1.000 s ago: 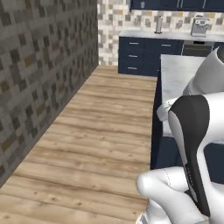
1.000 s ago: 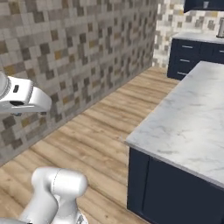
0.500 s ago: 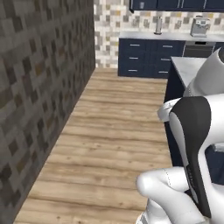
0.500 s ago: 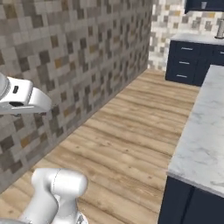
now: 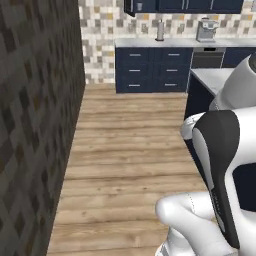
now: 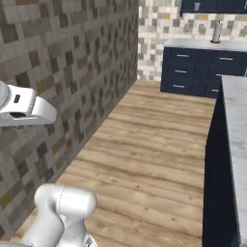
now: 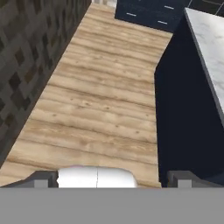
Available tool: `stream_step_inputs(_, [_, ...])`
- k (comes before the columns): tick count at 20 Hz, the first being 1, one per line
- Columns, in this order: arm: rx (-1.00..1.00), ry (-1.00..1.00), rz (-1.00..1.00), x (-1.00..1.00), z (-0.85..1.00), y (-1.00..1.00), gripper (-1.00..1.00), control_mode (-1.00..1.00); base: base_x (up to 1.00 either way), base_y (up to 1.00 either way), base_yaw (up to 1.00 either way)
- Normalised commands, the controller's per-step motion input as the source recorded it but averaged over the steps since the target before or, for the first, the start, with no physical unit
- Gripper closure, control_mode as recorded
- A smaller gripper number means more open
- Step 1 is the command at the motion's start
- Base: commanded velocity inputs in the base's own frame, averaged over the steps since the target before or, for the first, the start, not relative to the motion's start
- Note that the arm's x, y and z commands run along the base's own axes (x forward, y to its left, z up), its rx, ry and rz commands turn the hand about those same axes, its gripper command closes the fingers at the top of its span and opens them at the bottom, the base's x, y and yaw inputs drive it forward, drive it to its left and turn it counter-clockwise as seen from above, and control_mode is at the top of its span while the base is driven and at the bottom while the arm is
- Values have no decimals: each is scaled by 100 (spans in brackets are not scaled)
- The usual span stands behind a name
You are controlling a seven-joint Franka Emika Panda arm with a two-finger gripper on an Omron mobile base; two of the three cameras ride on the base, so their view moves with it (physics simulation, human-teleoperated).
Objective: There is a bowl on the dining counter. Grab a lemon wedge from the fridge and place it in the bowl. Then get the liquor bottle and glass cup from the cabinet and place them next to the bowl.
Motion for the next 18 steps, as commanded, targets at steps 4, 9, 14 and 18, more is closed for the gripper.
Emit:
stream_step_inputs(4, [0, 0, 0, 0, 0, 0, -100, 100, 100, 47, -29])
stream_step_inputs(9, [0, 0, 0, 0, 0, 0, -100, 100, 100, 30, -26])
stream_step_inputs(14, [0, 0, 0, 0, 0, 0, -100, 100, 100, 15, -22])
stream_step_inputs(18, [0, 0, 0, 0, 0, 0, -100, 100, 100, 1, -17])
